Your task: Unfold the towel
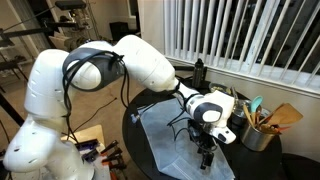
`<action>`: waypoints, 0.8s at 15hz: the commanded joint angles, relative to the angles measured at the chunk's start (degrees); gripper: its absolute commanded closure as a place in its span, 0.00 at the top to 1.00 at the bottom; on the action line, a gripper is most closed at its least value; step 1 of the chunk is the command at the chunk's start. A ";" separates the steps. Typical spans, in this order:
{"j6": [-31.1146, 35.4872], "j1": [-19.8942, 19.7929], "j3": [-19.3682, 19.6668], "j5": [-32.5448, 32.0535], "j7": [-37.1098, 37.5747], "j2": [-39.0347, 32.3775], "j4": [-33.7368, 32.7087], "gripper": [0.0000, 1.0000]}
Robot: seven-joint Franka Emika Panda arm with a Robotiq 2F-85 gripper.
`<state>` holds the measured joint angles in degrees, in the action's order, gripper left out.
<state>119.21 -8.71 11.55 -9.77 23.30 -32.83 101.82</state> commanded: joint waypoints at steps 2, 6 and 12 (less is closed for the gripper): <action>-0.06 0.77 0.90 0.57 -0.41 -0.15 -0.14 1.00; 10.19 -0.62 0.58 6.81 4.18 0.28 4.20 1.00; 6.20 -1.90 1.80 16.46 6.72 -1.75 2.52 1.00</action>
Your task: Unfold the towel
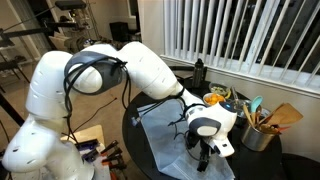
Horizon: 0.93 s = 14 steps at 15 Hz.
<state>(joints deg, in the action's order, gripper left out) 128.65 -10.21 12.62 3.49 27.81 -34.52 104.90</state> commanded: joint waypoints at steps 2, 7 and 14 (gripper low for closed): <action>-5.49 -0.18 1.55 4.15 4.09 -0.31 -0.89 1.00; -7.06 0.52 2.33 3.89 9.28 -2.40 -0.54 1.00; -8.70 1.16 2.12 2.96 8.61 -4.38 -0.95 1.00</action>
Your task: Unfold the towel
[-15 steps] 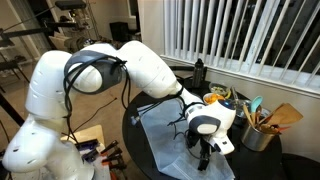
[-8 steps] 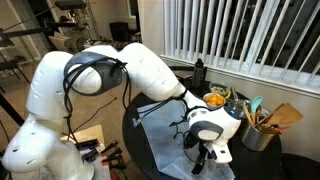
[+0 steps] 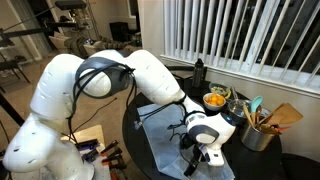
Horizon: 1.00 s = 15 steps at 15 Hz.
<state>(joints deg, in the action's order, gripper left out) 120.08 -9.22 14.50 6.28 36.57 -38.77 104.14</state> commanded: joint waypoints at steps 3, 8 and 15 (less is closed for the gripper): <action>-0.51 0.18 0.26 0.16 -0.13 -0.14 -0.32 1.00; 0.08 0.30 0.35 -0.05 -0.56 1.17 0.87 1.00; 7.35 0.61 0.61 -1.01 -3.07 7.43 9.76 1.00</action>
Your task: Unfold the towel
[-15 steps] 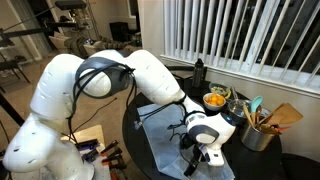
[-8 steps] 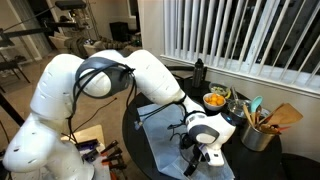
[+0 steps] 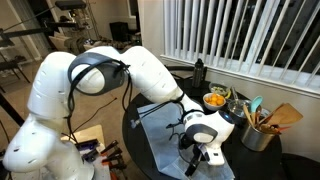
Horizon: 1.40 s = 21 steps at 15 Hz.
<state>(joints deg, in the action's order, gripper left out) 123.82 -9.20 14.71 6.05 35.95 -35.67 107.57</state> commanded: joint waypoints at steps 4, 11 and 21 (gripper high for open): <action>6.60 1.29 0.26 -1.77 -4.98 5.69 11.19 1.00; 10.65 3.07 -0.20 -2.36 -7.49 7.27 15.17 1.00; 9.44 5.33 1.56 -7.60 -6.41 9.19 17.75 1.00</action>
<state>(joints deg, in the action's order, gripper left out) 133.18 -4.91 14.88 0.99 29.10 -28.58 122.66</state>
